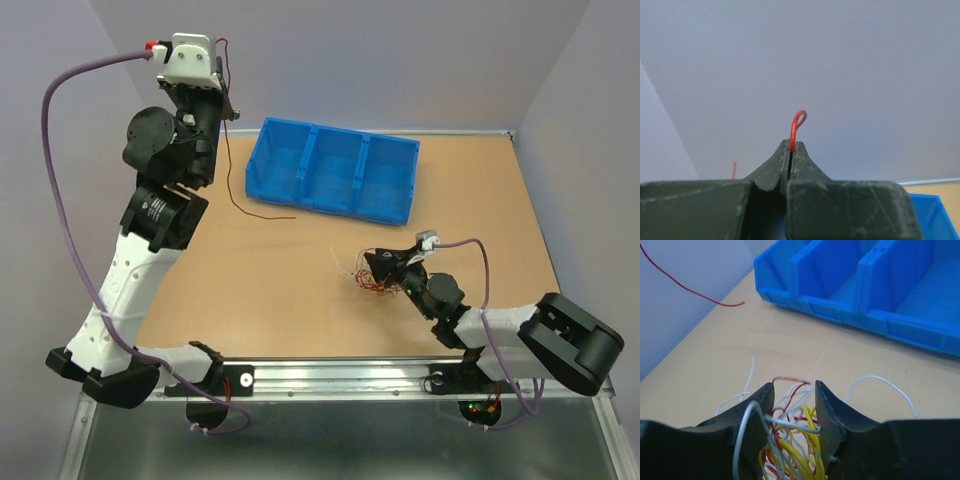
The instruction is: Untangle the cables
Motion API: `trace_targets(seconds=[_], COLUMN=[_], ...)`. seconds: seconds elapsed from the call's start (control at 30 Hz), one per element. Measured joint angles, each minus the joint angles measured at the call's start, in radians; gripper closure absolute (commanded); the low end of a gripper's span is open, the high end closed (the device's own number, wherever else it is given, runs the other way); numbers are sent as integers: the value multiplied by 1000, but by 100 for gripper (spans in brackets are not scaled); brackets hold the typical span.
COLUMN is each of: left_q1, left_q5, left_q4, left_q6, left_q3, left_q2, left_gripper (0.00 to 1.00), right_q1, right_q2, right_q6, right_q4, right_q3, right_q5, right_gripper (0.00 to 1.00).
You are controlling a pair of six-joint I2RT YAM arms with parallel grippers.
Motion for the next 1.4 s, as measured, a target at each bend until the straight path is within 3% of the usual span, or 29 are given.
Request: trace_targets(seconds=[0.03,0.13,0.3,0.73,1.4], left_q1=[5,10,45,72,87], left_q5=[-6,-20,-45,-90,-228], left_q4=[7,32,39,13,113], left_q6=[13,45,87,208,381], left_q3=[0,-1,64,414,507], left_q2=[18,66,186,475,596], left_gripper=[100,100,100,100,99], right_q1=[0,0,0,0,0], right_q2=[-29,-111,-188,-292,-345], right_q6=[-2,0,-2,-3,-3], right_q4=[-4,-39,-92,-172,-195], right_q3=[-11,-41,-68,-89,-89], right_q5=[14,53,79,102,109], right_gripper=[36,22,8,6,6])
